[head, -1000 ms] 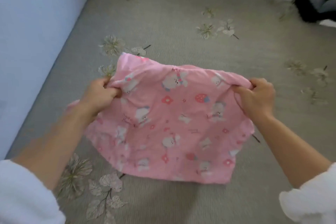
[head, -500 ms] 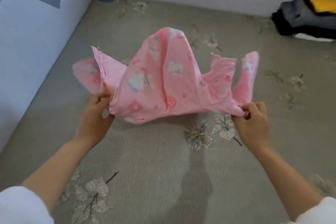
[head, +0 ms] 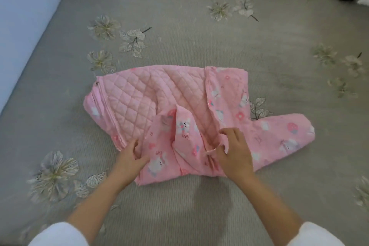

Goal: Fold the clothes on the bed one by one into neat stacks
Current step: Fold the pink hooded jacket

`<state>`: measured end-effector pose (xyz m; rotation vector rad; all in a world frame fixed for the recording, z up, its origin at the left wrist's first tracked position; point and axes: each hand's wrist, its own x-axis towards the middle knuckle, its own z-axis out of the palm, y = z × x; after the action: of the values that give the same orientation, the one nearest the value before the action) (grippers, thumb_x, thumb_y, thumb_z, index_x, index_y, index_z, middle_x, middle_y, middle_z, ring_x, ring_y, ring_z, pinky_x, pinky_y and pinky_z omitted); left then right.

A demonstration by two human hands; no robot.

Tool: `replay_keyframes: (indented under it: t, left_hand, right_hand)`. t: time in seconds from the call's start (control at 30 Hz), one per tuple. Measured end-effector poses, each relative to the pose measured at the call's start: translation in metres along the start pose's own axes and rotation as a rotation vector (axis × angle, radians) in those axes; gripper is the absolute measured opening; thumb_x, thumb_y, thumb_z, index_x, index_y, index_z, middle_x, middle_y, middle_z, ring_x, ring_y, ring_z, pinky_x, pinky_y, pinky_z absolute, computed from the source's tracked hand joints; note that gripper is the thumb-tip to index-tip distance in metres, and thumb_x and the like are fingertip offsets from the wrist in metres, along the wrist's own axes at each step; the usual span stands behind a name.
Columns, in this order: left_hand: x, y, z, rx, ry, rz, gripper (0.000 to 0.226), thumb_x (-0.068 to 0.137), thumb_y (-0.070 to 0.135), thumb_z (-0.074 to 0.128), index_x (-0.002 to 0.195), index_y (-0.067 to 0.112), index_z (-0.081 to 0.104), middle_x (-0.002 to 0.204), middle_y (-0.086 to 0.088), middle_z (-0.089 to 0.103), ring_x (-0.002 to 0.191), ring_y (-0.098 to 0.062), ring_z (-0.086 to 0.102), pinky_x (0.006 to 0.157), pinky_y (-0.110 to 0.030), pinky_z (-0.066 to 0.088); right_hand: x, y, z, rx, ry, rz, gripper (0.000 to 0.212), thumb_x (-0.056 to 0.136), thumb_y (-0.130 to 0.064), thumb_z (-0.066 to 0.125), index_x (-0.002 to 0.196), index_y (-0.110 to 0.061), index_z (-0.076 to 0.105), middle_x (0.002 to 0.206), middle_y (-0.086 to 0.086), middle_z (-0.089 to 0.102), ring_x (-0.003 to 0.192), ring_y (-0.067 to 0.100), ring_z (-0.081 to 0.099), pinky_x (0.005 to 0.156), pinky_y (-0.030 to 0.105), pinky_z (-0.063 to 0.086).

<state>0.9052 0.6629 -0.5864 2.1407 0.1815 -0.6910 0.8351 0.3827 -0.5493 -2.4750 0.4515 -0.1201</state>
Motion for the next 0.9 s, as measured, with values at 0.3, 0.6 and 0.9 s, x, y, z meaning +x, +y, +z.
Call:
replay_keyframes:
  t: [0.3, 0.6, 0.9]
  left_hand:
    - [-0.028, 0.028, 0.019, -0.064, -0.552, 0.159, 0.016, 0.083, 0.0, 0.059, 0.09, 0.011, 0.069, 0.081, 0.018, 0.063, 0.076, 0.004, 0.055, 0.074, -0.019, 0.043]
    - [-0.035, -0.054, 0.018, 0.173, 0.328, -0.122, 0.039, 0.078, 0.0, 0.065, 0.116, 0.005, 0.062, 0.117, -0.019, 0.06, 0.112, -0.032, 0.052, 0.092, -0.032, 0.038]
    - [-0.011, -0.031, 0.025, -0.248, 0.285, -0.231, 0.028, 0.08, 0.008, 0.066, 0.107, 0.012, 0.058, 0.096, -0.005, 0.065, 0.097, -0.032, 0.063, 0.084, -0.043, 0.05]
  right_hand:
    - [0.001, -0.012, 0.022, 0.228, -0.668, 0.242, 0.017, 0.074, -0.001, 0.061, 0.09, 0.002, 0.062, 0.079, 0.011, 0.064, 0.076, 0.023, 0.06, 0.067, 0.035, 0.047]
    - [-0.037, 0.041, -0.011, 0.062, -0.855, 0.237, 0.017, 0.078, -0.003, 0.059, 0.077, -0.015, 0.07, 0.06, -0.013, 0.06, 0.053, -0.004, 0.051, 0.056, 0.012, 0.041]
    - [-0.022, 0.023, 0.06, -0.021, -0.453, 0.331, 0.073, 0.081, -0.038, 0.067, 0.143, -0.024, 0.03, 0.117, 0.002, 0.037, 0.109, 0.021, 0.044, 0.084, 0.036, 0.044]
